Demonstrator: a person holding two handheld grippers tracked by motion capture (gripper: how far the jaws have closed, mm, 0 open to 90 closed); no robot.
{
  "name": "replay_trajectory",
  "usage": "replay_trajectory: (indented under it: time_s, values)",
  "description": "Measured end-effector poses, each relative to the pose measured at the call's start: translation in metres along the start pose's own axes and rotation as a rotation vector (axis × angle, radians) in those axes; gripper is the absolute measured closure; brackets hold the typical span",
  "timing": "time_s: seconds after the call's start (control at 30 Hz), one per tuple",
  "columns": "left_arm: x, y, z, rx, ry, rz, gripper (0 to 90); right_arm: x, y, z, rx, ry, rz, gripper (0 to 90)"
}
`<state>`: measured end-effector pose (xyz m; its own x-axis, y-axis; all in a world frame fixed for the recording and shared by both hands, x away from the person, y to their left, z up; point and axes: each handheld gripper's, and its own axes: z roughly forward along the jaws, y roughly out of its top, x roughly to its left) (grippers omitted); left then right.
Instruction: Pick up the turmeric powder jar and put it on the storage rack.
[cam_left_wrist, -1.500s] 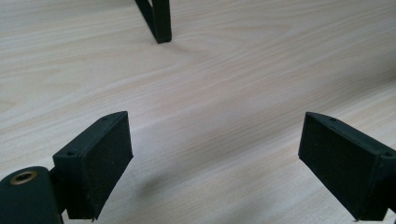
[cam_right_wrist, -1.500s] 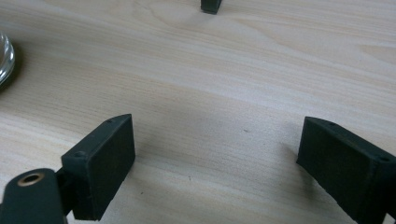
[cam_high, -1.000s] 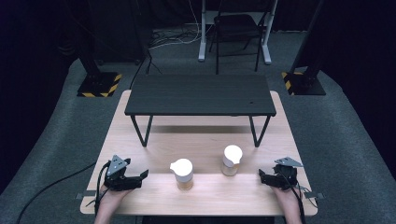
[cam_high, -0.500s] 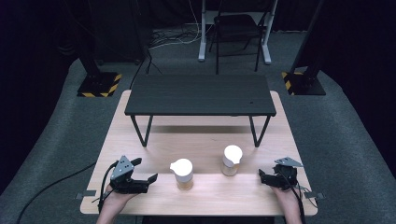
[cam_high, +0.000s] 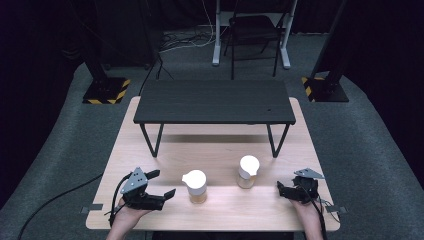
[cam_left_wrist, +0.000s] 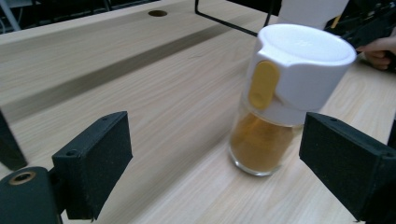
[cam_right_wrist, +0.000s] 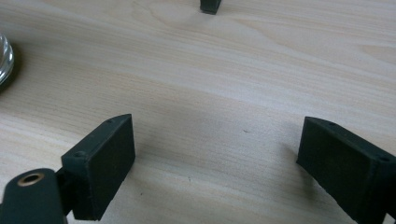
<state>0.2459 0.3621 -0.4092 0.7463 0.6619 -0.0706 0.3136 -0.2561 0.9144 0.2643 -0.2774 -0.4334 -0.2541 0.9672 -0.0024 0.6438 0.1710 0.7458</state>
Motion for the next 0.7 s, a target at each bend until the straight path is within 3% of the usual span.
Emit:
replay_trajectory:
  time_s: [0.23, 0.37, 0.7]
  values:
    - [0.0, 0.002, 0.005, -0.011, -0.043, 0.0, 8.6, 0.0, 0.0, 0.0, 0.0, 0.0, 0.001, 10.0]
    - [0.0, 0.001, 0.01, -0.035, -0.088, -0.013, 8.6, 0.0, 0.0, 0.0, 0.0, -0.001, 0.001, 10.0]
    - [-0.008, 0.005, 0.021, -0.043, -0.119, 0.004, 8.6, 0.0, 0.0, 0.0, 0.0, -0.002, 0.001, 10.0]
